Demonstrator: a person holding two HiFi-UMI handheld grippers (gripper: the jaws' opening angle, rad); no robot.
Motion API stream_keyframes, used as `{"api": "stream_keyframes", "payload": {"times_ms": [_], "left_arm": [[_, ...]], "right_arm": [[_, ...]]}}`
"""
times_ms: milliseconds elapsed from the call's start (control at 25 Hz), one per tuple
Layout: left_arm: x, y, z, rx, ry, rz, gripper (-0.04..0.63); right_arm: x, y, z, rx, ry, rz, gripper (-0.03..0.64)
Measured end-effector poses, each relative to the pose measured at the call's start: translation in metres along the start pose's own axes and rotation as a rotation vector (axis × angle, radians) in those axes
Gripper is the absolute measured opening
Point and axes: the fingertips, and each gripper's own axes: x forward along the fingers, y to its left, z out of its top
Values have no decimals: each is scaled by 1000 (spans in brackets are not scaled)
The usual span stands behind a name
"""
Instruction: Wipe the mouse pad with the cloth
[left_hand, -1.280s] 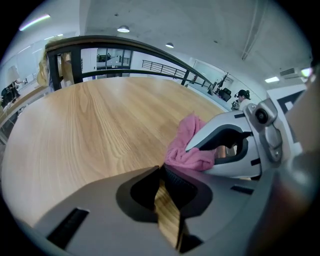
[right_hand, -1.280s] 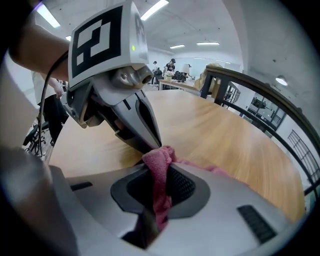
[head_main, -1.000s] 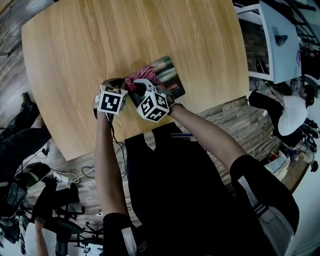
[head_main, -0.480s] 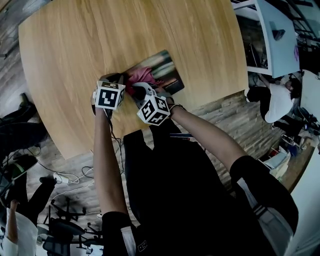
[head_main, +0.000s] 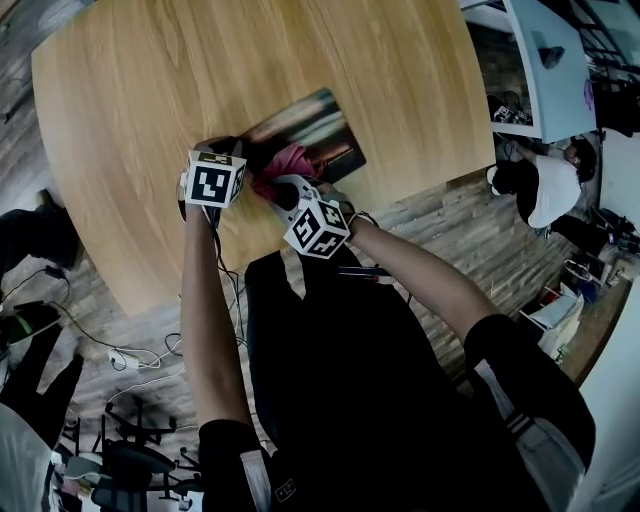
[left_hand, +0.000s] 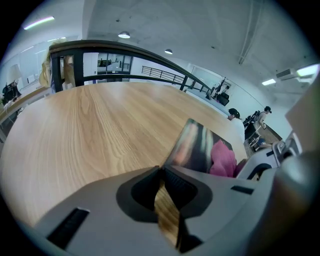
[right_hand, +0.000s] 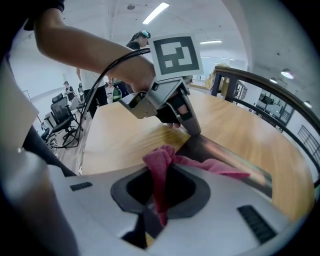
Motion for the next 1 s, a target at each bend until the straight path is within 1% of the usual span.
{"api": "stream_keyframes", "payload": {"times_ms": [200,480,640,760,800,880,1000], "left_arm": [[-1,2,-1,1,0,-1,49],[1,1,-1,10,2,5,49],[2,2,-1,18,9,8,49],[1,0,-1,19,9,12,49],[1,0,-1,18,9,14,49],[1,-1,-1,18,9,14,49],[1,-1,-1,17,8,20,49]], "right_arm": [[-11,20,-15,4,11,42,66],[-24,36,-31,56,15,71,65],[-30,47,-41,31,26,92,66],[-37,54,-48,26,62,140,65],[-41,53,-47,48,62,153,66],[-53,43,-36,136,7,149,66],[-75,8,-5,273,-143,69,66]]}}
